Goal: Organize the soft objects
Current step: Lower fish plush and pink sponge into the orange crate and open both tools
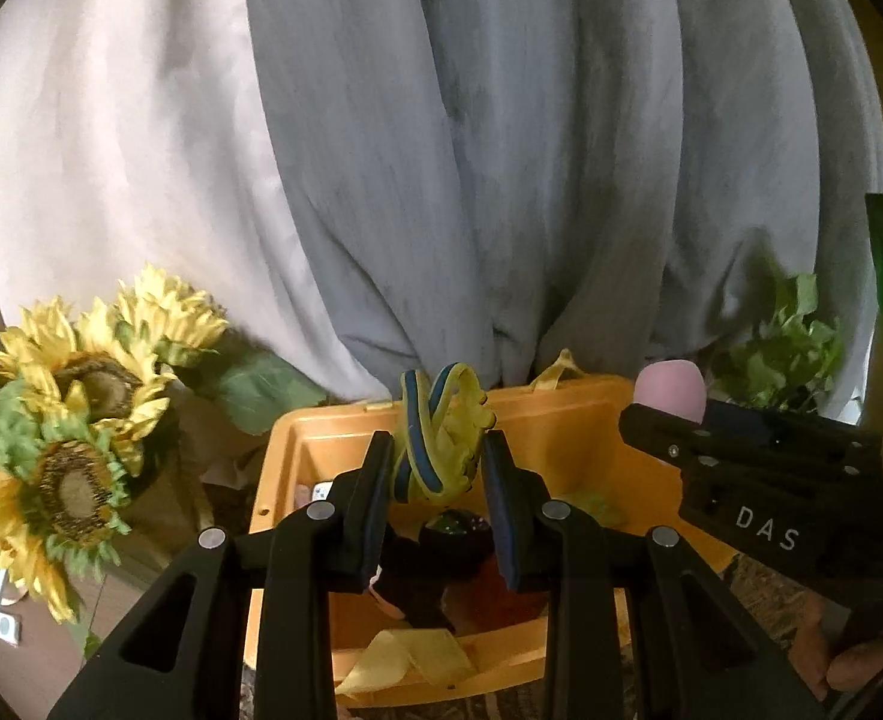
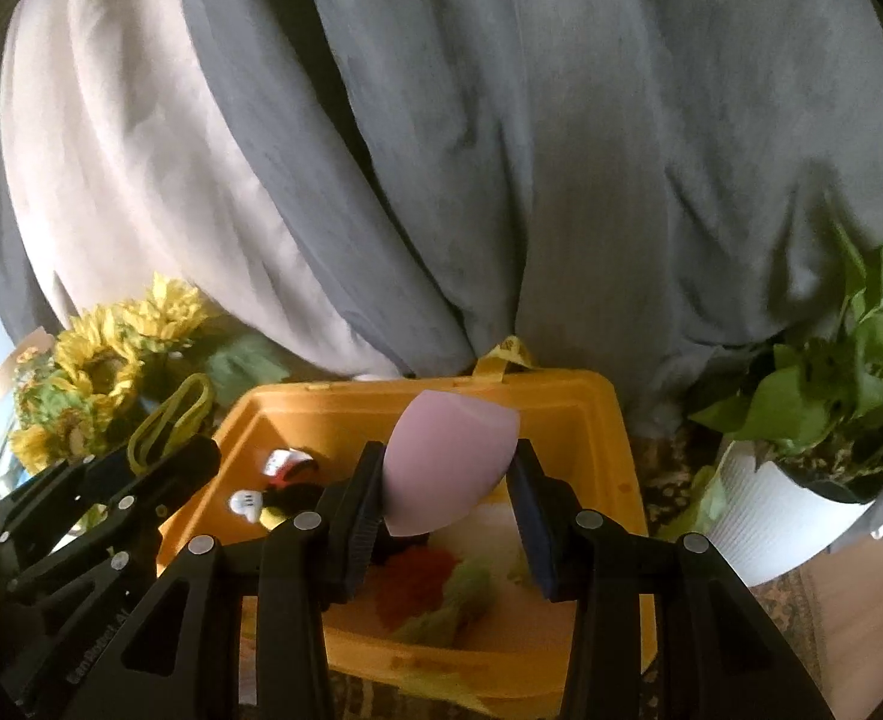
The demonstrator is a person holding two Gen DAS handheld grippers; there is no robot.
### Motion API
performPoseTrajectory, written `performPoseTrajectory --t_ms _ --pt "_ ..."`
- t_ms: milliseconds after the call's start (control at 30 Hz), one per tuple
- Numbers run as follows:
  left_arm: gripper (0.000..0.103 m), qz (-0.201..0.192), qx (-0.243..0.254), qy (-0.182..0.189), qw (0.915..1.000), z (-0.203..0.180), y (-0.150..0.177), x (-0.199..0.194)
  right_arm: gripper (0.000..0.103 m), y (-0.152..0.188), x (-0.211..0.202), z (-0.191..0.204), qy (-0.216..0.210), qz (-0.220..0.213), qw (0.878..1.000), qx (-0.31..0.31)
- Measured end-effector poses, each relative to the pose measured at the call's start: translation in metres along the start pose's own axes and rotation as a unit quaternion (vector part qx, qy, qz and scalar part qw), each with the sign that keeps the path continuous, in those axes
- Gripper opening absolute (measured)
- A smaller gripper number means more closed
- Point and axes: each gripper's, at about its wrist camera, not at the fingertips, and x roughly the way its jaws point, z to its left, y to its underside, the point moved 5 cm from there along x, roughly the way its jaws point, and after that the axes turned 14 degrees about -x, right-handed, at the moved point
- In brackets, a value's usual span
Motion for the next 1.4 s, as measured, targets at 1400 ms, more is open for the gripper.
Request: performPoseTrajectory --t_ms 1400 --pt "0.060 0.095 -0.006 -0.039 0.9947 0.010 0.016 0.028 0.066 0.002 0.005 -0.003 0.022 0.045 0.999 -0.002"
